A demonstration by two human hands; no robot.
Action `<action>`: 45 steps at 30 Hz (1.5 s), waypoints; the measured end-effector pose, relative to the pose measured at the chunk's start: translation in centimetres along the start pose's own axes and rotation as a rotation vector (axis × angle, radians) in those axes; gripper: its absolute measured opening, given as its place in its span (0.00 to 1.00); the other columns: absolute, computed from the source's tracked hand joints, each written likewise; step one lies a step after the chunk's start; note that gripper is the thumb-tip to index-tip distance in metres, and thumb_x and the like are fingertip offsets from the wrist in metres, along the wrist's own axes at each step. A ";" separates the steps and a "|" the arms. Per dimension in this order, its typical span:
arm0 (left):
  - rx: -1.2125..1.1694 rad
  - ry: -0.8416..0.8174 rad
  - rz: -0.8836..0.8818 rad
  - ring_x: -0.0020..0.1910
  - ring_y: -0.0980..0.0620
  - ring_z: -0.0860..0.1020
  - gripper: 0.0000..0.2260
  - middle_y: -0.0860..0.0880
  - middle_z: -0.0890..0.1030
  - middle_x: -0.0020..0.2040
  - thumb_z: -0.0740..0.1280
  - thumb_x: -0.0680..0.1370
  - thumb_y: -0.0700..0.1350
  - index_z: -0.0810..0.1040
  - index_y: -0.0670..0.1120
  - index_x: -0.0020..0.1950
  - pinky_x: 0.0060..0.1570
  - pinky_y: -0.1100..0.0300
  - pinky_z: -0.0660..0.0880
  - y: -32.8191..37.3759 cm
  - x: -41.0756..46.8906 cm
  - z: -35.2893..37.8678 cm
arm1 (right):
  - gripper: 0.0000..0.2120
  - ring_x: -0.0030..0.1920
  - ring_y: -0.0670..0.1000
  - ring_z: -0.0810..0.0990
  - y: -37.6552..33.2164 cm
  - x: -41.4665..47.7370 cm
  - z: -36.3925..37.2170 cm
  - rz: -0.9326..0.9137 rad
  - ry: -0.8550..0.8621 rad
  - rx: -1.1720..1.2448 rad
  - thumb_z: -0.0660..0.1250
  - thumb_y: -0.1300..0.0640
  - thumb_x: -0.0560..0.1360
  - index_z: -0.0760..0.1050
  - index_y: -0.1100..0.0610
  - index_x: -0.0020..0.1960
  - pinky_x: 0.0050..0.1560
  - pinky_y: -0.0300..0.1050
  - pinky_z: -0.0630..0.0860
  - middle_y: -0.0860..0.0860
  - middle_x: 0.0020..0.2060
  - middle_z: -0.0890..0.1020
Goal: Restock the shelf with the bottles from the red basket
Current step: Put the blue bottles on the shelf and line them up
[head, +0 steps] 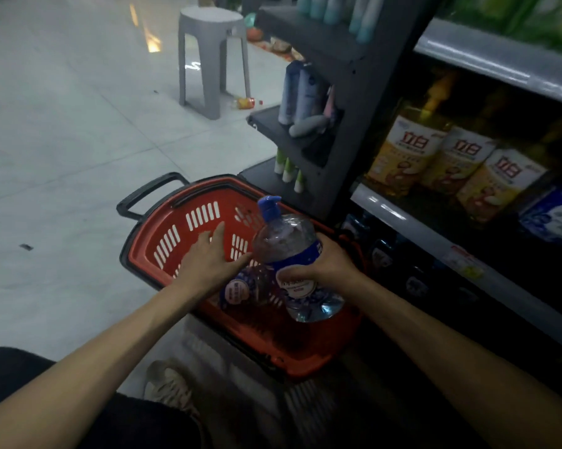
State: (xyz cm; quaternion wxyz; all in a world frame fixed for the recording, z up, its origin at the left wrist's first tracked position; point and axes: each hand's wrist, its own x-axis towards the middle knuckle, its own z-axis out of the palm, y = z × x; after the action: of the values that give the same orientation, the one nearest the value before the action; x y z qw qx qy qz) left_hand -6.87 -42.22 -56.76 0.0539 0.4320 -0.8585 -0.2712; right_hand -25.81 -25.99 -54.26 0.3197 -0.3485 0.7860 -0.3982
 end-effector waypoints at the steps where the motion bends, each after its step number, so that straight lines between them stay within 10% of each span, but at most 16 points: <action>1: -0.120 -0.013 0.012 0.76 0.40 0.68 0.42 0.38 0.65 0.79 0.67 0.78 0.66 0.55 0.46 0.84 0.73 0.46 0.68 1.4 -0.1 0.0 | 0.35 0.50 0.42 0.85 -0.7 -0.6 -0.8 -0.009 0.004 0.030 0.88 0.52 0.55 0.77 0.44 0.57 0.52 0.45 0.83 0.44 0.51 0.86; 8: -0.926 -0.235 -0.087 0.60 0.45 0.80 0.11 0.43 0.81 0.66 0.62 0.85 0.50 0.79 0.48 0.62 0.58 0.51 0.75 11.6 -3.4 -1.3 | 0.32 0.50 0.45 0.87 -4.7 -5.9 -7.3 -0.097 0.053 0.223 0.85 0.60 0.62 0.79 0.51 0.63 0.46 0.41 0.84 0.46 0.52 0.87; 14: -1.079 -0.468 -0.016 0.56 0.48 0.85 0.25 0.50 0.88 0.54 0.68 0.74 0.70 0.82 0.54 0.61 0.59 0.46 0.79 15.8 -6.1 0.4 | 0.27 0.55 0.52 0.86 -3.7 -9.7 -10.9 -0.106 0.102 0.437 0.81 0.57 0.68 0.78 0.50 0.65 0.54 0.53 0.83 0.49 0.55 0.87; 18: -1.055 -0.580 0.048 0.54 0.53 0.85 0.14 0.57 0.88 0.52 0.70 0.75 0.65 0.84 0.60 0.55 0.54 0.51 0.79 17.4 -6.5 2.8 | 0.27 0.57 0.55 0.85 -0.8 -11.4 -11.3 -0.105 0.140 0.548 0.78 0.55 0.70 0.77 0.52 0.68 0.57 0.58 0.82 0.53 0.58 0.85; 23: -0.938 -0.731 0.194 0.62 0.45 0.83 0.24 0.47 0.84 0.63 0.74 0.77 0.55 0.76 0.51 0.71 0.66 0.43 0.77 18.8 -6.2 5.0 | 0.26 0.49 0.53 0.88 0.8 -12.1 -12.1 0.002 0.209 0.587 0.79 0.49 0.66 0.79 0.50 0.62 0.47 0.51 0.84 0.51 0.52 0.87; 31: -1.074 -0.736 0.092 0.56 0.41 0.86 0.31 0.43 0.86 0.58 0.83 0.66 0.46 0.77 0.44 0.67 0.53 0.50 0.83 21.9 -7.6 8.1 | 0.15 0.48 0.53 0.88 2.6 -13.4 -15.4 0.006 0.194 0.503 0.74 0.52 0.75 0.80 0.51 0.60 0.44 0.46 0.84 0.51 0.49 0.88; 39: -1.106 -0.659 0.133 0.55 0.43 0.86 0.31 0.45 0.87 0.56 0.81 0.65 0.42 0.77 0.45 0.66 0.55 0.46 0.82 25.4 -9.1 9.7 | 0.37 0.61 0.48 0.83 6.1 -17.6 -20.5 -0.045 0.061 0.332 0.79 0.59 0.70 0.68 0.43 0.73 0.61 0.53 0.81 0.45 0.63 0.83; 45: -0.969 -0.572 0.321 0.54 0.49 0.86 0.33 0.50 0.87 0.56 0.83 0.62 0.42 0.76 0.48 0.65 0.49 0.56 0.84 28.6 -10.3 10.1 | 0.62 0.73 0.46 0.71 8.7 -19.9 -22.5 -0.030 0.084 0.097 0.86 0.41 0.56 0.55 0.50 0.80 0.66 0.46 0.77 0.46 0.75 0.69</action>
State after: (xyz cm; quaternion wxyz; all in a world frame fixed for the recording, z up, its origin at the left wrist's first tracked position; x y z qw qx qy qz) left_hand -24.15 -16.33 -49.22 0.0519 0.1324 -0.6717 -0.7271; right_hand -34.95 2.88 -46.38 0.2971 -0.3272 0.7732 -0.4547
